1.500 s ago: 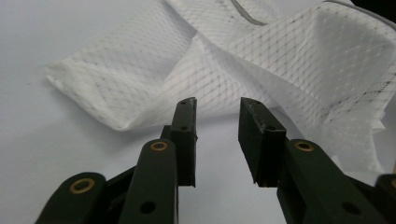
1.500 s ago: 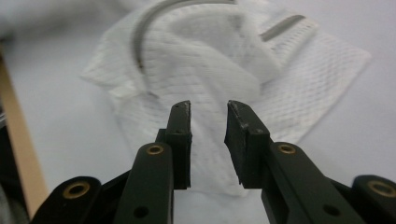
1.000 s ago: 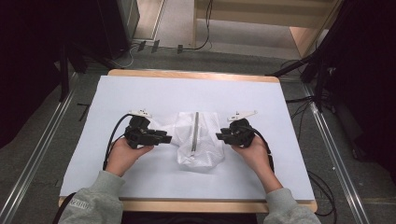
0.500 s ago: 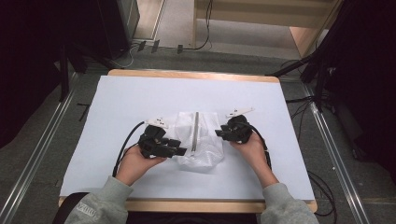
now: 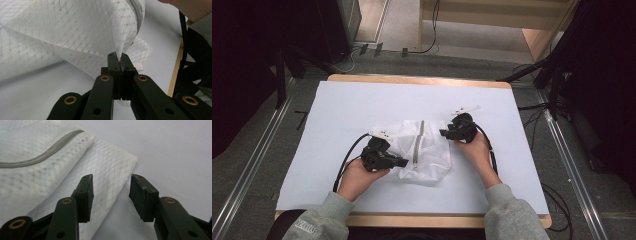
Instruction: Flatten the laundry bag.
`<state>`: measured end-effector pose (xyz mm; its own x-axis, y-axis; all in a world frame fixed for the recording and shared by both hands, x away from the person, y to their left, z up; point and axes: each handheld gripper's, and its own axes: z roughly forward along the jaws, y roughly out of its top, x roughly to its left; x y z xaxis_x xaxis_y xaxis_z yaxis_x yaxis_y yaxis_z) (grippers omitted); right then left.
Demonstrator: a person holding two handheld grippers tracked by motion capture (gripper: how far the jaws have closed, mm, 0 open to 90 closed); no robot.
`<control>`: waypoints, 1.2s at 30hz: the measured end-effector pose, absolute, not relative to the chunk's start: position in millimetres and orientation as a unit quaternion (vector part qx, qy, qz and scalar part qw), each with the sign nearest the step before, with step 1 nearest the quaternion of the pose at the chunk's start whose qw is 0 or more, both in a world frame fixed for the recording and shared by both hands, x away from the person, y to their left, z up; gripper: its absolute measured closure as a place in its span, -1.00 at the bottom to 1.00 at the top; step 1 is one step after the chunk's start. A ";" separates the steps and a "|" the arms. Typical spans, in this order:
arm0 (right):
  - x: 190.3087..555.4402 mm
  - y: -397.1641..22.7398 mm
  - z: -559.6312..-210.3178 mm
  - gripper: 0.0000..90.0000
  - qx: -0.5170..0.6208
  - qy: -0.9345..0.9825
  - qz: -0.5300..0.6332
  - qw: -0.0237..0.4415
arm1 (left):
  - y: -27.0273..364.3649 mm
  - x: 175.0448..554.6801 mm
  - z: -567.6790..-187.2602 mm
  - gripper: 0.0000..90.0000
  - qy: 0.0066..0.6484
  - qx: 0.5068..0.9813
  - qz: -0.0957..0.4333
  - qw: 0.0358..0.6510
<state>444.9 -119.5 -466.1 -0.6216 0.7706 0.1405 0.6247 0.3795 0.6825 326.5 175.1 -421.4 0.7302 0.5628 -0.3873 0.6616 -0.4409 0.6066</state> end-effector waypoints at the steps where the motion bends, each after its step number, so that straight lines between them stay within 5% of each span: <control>1: 451.0 -117.8 -466.4 0.21 0.426 0.823 0.363 0.101 | 178.2 323.2 -421.9 1.00 0.365 0.845 -0.065 0.384; 14: 476.6 -104.0 -470.4 0.22 0.427 0.822 0.362 0.108 | 200.3 305.3 -422.6 1.00 0.387 0.838 -0.063 0.379; 18: 473.5 -100.2 -469.6 0.76 0.420 0.828 0.345 0.133 | 203.9 304.1 -422.5 1.00 0.392 0.836 -0.063 0.378; 19: 473.5 -100.2 -469.6 0.76 0.420 0.828 0.345 0.133 | 204.5 304.2 -422.2 1.00 0.393 0.837 -0.063 0.376; 20: 473.2 -100.8 -469.0 0.99 0.421 0.830 0.347 0.120 | 205.6 304.8 -422.0 1.00 0.393 0.836 -0.061 0.377; 36: 461.9 -151.8 -456.8 1.00 0.468 0.800 0.355 0.121 | 239.0 316.8 -415.9 1.00 0.429 0.824 -0.021 0.370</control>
<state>461.9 -151.8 -456.8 -0.5321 0.8350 0.1400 0.6636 0.3086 0.6815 316.8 239.0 -415.9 0.6313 0.6912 -0.3517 0.7218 -0.3579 0.5923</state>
